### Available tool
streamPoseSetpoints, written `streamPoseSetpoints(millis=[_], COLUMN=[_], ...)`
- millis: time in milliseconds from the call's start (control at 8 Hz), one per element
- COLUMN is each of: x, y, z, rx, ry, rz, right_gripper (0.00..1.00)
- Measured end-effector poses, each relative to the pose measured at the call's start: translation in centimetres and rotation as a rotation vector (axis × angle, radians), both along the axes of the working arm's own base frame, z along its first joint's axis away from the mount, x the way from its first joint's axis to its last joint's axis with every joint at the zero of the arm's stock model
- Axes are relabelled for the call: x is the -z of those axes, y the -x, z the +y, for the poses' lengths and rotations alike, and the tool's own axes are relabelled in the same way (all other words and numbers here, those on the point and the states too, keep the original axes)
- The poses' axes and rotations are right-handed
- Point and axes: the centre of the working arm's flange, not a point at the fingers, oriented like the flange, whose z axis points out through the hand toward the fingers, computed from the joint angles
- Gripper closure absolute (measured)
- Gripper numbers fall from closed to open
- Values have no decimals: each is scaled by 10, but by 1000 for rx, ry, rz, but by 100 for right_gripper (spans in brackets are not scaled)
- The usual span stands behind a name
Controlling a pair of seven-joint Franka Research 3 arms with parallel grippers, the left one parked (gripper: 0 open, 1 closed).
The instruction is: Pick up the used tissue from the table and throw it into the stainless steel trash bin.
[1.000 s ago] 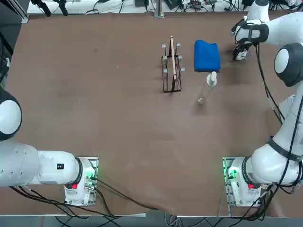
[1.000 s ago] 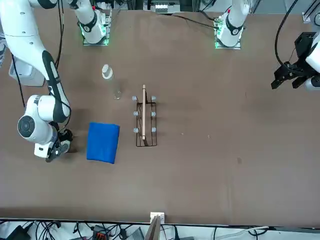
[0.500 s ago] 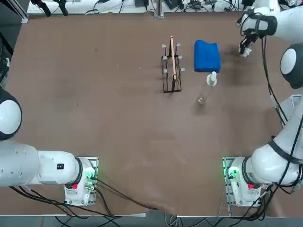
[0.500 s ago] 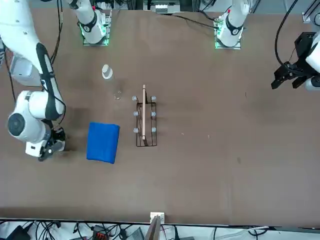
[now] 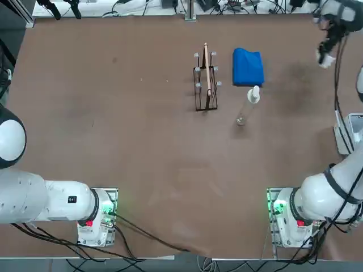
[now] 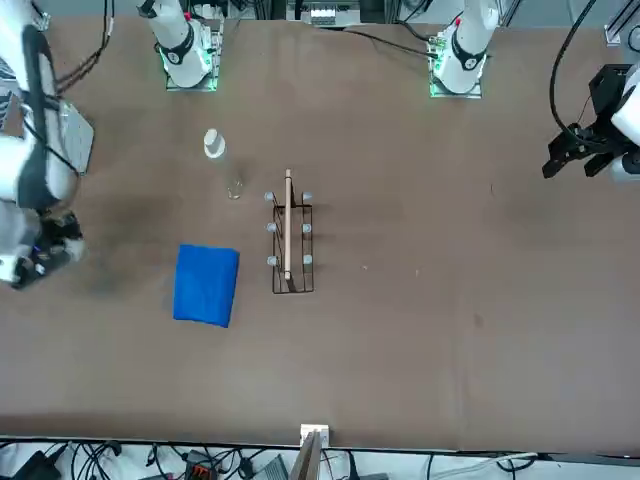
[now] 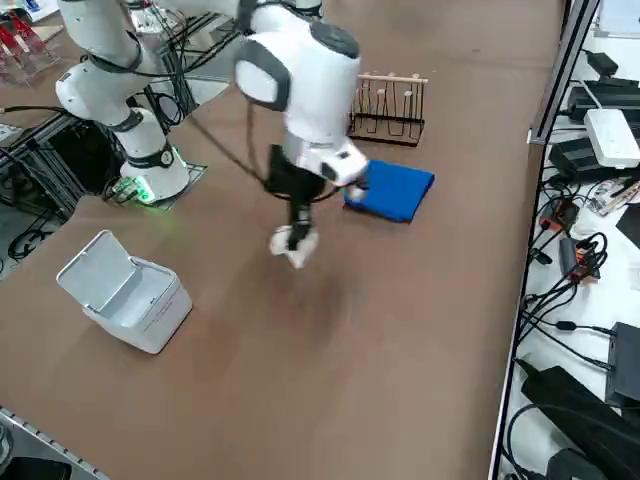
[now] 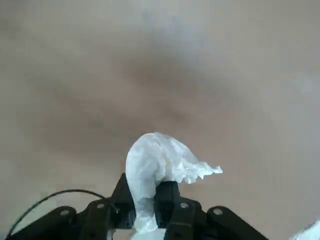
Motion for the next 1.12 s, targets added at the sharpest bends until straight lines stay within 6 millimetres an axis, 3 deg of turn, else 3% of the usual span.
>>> streamPoseSetpoints(millis=[375,625,875,1125], x=[-26,-24,-1,30], y=[72,125,171,208], z=[-100,-161,-194,-209], rx=[47,83,132,167], ry=[-85,-111,-135,-172], rz=[133,187,246,274], right_gripper=[79,79,78,73])
